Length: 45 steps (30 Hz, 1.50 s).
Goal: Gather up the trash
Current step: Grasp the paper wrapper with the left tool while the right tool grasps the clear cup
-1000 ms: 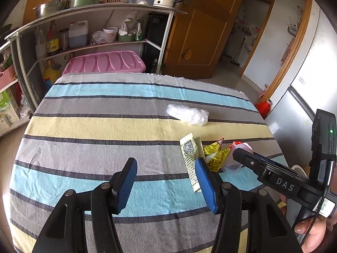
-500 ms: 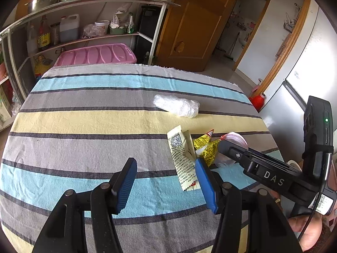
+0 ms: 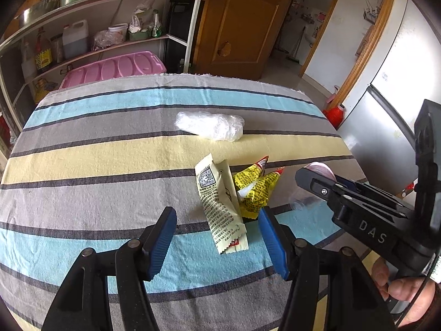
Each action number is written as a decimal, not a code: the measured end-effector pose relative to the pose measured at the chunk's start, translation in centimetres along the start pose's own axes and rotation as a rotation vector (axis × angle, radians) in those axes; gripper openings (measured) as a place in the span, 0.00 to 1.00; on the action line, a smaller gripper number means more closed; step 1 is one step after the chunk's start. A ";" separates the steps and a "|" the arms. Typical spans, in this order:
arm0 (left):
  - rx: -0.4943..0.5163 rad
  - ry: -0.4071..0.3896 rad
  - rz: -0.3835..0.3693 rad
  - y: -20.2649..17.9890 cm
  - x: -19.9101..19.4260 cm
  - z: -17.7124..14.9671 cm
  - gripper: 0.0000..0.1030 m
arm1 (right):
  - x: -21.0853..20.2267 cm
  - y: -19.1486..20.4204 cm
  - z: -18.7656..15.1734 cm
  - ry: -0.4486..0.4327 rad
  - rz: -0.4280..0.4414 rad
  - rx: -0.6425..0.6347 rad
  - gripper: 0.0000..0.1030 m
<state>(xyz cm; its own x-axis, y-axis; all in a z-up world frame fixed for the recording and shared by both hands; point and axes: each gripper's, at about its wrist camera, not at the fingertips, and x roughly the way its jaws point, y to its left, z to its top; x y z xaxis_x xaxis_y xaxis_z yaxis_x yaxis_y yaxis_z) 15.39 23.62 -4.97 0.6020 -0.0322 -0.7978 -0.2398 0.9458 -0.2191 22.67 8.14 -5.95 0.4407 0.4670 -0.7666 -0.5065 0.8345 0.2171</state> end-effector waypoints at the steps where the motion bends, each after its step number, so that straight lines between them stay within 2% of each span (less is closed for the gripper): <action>1: 0.007 0.000 0.008 -0.1 0.2 0.1 0.60 | -0.1 0.1 0.0 -0.006 -0.010 -0.015 0.26; 7: 0.035 0.016 0.067 -0.5 1.4 0.4 0.60 | -0.1 0.3 0.2 -0.019 -0.023 -0.043 0.21; 13: 0.011 0.000 0.071 -0.1 1.6 0.8 0.59 | 0.2 -0.5 0.3 -0.015 0.015 -0.008 0.21; 15: 0.008 -0.006 0.076 0.2 1.6 0.7 0.54 | 0.4 -0.8 0.3 -0.015 0.035 0.010 0.21; 17: 0.001 -0.011 0.087 0.5 1.5 0.8 0.45 | 0.5 -0.9 0.3 -0.018 0.052 0.019 0.22; 19: -0.011 -0.013 0.081 0.9 1.4 0.8 0.41 | 0.6 -1.0 0.3 -0.019 0.064 0.031 0.23; 23: -0.035 -0.020 0.077 1.5 1.2 0.8 0.32 | 1.3 -0.8 0.2 -0.001 0.066 0.040 0.33; 25: -0.046 -0.023 0.067 1.7 1.2 0.9 0.32 | 1.5 -0.5 0.0 0.005 0.052 0.034 0.38; 32: -0.045 -0.027 0.064 1.9 1.3 0.9 0.31 | 1.8 0.3 0.0 0.002 0.005 0.013 0.39; 38: -0.057 -0.032 0.059 1.9 1.0 0.6 0.28 | 1.0 1.2 -0.6 -0.045 -0.049 -0.060 0.31; 45: -0.060 -0.033 0.041 1.8 0.5 0.1 0.28 | -0.4 1.0 -1.1 -0.085 0.031 -0.071 0.22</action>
<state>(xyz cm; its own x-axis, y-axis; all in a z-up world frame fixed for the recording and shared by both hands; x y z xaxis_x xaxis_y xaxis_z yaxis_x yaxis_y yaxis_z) 15.36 25.37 -5.75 0.6151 0.0177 -0.7883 -0.3094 0.9250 -0.2206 21.16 8.51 -6.11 0.4832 0.5181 -0.7057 -0.5707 0.7977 0.1949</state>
